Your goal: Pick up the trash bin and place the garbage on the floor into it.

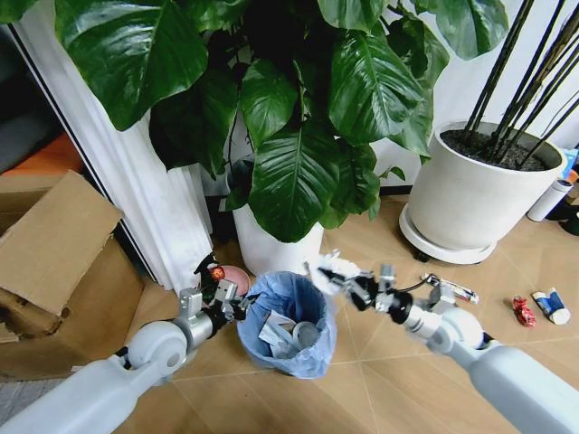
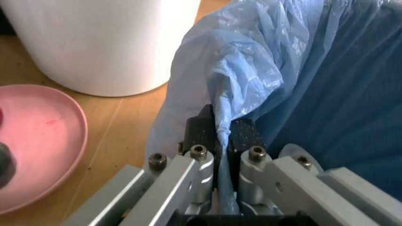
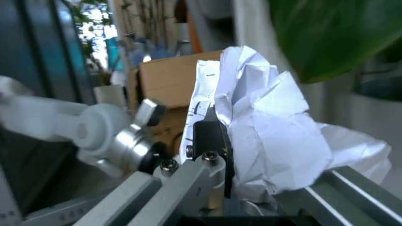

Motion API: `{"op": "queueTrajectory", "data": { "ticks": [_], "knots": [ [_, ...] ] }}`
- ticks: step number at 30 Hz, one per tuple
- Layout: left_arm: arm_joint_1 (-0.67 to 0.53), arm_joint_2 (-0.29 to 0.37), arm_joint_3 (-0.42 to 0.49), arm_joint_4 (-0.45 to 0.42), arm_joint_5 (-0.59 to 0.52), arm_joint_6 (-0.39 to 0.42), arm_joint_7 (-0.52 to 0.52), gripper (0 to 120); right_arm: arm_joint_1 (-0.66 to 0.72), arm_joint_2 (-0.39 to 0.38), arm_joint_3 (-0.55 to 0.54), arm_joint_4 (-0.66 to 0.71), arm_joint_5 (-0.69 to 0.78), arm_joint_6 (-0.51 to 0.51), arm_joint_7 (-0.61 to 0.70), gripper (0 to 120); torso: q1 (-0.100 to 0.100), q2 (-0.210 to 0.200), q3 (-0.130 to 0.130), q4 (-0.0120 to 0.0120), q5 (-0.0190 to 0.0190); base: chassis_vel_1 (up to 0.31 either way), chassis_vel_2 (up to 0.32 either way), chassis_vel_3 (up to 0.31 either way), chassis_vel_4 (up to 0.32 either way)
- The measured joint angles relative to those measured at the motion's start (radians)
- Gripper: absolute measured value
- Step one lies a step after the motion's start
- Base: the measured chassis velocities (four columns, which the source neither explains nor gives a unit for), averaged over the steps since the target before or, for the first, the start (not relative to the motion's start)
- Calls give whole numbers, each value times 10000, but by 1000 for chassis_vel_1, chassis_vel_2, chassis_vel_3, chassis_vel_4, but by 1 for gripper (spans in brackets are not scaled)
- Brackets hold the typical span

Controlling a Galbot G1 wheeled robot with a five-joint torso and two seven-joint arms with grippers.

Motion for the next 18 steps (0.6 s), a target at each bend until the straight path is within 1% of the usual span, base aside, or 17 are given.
{"op": "queueTrajectory", "data": {
  "ticks": [3,4,7,8,9,12,15,16,18],
  "knots": [
    [-247,17,185,-6,-69,49,-52,0,498,221,-765,-364,-111,4,-29,0,0,0,0,-1,1,0,0,0,0],
    [-247,17,185,-6,-69,49,-52,0,498,221,-765,-364,-111,4,-29,0,0,0,0,-1,1,0,0,0,0],
    [-438,120,269,-126,-180,114,-111,0,986,333,-1294,-768,-399,25,145,0,0,0,0,1,4,0,0,0,0],
    [-467,155,274,-157,-203,128,-123,0,1102,332,-1362,-865,-544,25,227,4,0,0,0,0,2,0,0,0,0],
    [-467,155,274,-157,-203,128,-123,0,1102,332,-1362,-865,-544,25,227,4,0,0,0,0,2,0,0,0,0],
    [-489,257,275,-260,-232,180,-138,0,1393,226,-1437,-1004,-934,-108,368,16,0,0,0,0,4,0,0,0,0],
    [-475,360,281,-353,-215,250,-144,0,1700,-98,-1547,-937,-1165,-322,408,30,0,0,-1,0,3,0,0,0,0],
    [-475,360,281,-353,-215,250,-144,0,1700,-98,-1547,-937,-1165,-322,408,30,0,0,-1,0,3,0,0,0,0],
    [-470,424,303,-404,-176,305,-151,0,1857,-356,-1669,-825,-1282,-385,410,36,0,0,-1,0,2,0,0,0,0]
  ]
}}
